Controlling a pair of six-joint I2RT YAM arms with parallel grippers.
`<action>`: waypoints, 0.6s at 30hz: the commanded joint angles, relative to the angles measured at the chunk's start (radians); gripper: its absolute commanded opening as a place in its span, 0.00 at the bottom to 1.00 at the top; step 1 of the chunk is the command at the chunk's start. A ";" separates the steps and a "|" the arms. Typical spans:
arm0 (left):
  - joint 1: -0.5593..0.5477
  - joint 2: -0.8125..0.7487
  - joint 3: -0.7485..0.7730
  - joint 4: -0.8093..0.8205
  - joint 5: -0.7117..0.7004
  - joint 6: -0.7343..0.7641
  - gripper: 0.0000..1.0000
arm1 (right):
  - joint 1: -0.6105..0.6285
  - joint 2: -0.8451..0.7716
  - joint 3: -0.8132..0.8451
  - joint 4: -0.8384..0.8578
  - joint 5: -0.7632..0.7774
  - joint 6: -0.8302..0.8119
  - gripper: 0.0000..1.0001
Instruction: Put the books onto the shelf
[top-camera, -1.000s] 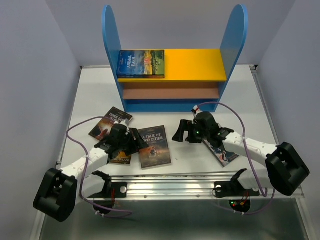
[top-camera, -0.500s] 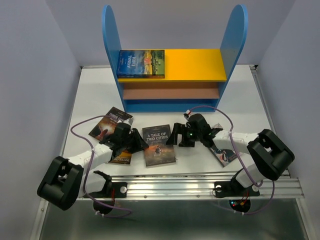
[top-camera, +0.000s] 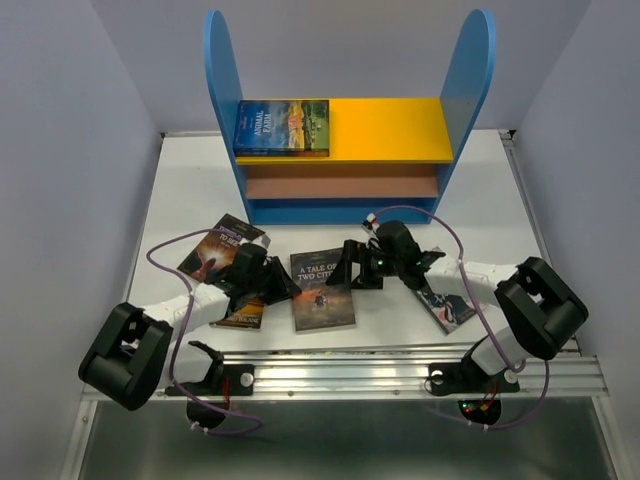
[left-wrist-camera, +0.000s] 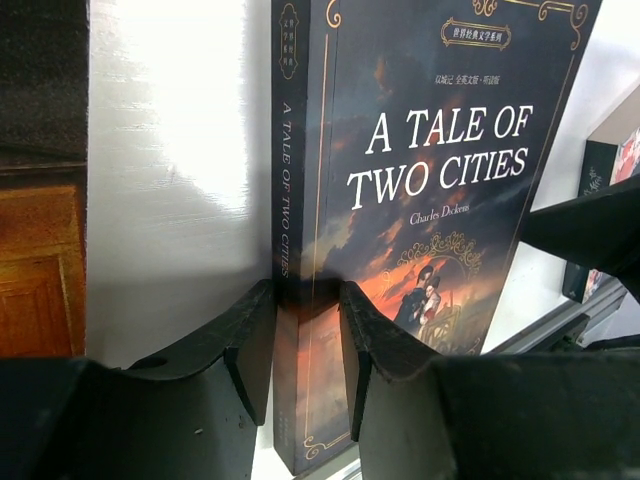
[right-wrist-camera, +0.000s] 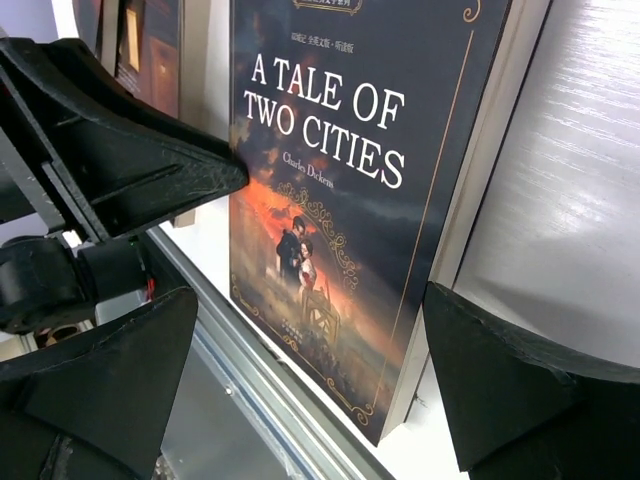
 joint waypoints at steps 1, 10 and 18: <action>-0.028 0.027 0.018 0.007 -0.001 -0.015 0.38 | 0.015 -0.039 0.049 0.120 -0.116 0.030 0.99; -0.039 0.035 0.011 0.015 0.007 -0.034 0.35 | 0.015 -0.097 0.020 0.132 -0.106 0.034 0.70; -0.039 0.024 0.014 0.017 0.010 -0.044 0.34 | 0.015 -0.023 0.041 0.023 -0.049 -0.003 0.72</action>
